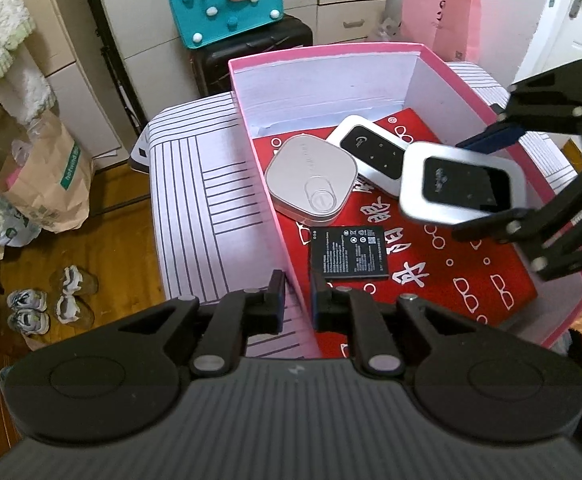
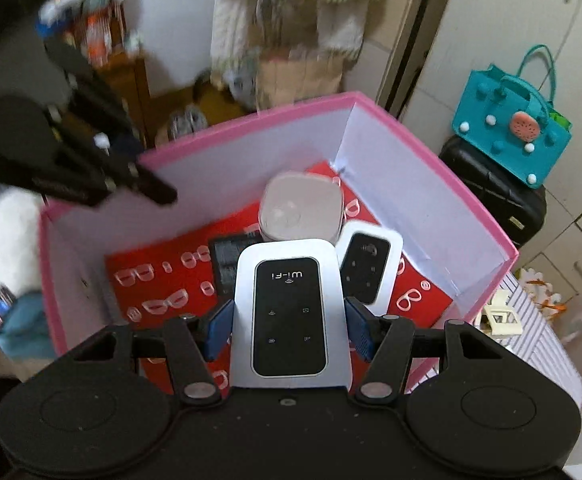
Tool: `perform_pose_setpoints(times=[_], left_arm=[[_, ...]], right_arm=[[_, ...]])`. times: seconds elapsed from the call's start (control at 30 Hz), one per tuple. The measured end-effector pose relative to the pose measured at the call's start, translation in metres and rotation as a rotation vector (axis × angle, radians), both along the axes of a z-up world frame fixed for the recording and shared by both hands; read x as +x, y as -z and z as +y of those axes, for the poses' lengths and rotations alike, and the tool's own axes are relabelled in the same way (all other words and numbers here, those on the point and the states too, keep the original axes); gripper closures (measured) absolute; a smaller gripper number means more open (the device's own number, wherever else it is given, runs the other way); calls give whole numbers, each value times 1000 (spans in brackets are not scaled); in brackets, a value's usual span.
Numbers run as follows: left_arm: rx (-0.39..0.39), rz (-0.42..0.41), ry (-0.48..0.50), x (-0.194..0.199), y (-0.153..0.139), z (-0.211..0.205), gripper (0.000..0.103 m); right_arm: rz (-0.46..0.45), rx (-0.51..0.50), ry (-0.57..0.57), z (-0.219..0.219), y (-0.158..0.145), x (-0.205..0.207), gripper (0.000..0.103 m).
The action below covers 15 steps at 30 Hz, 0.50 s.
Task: Organize rigid objects
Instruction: 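Carry the white Wi-Fi router over the pink box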
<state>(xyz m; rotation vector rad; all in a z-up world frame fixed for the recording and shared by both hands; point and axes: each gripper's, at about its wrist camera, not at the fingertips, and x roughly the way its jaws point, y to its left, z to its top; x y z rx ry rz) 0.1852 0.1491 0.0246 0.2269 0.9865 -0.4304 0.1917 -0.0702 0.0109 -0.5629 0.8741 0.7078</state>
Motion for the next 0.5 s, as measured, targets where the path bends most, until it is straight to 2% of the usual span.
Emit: perform_pose_setpoints(times=[0.2, 0.37, 0.5], left_arm=[[-11, -4, 17, -2, 1, 2, 91], [-35, 4, 8, 0, 1, 6, 91], [-34, -1, 7, -1, 1, 5, 91]], right_arm=[[54, -141, -41, 7, 16, 2, 39], [154, -160, -104, 12, 24, 5, 39], [187, -194, -106, 19, 36, 11, 39]])
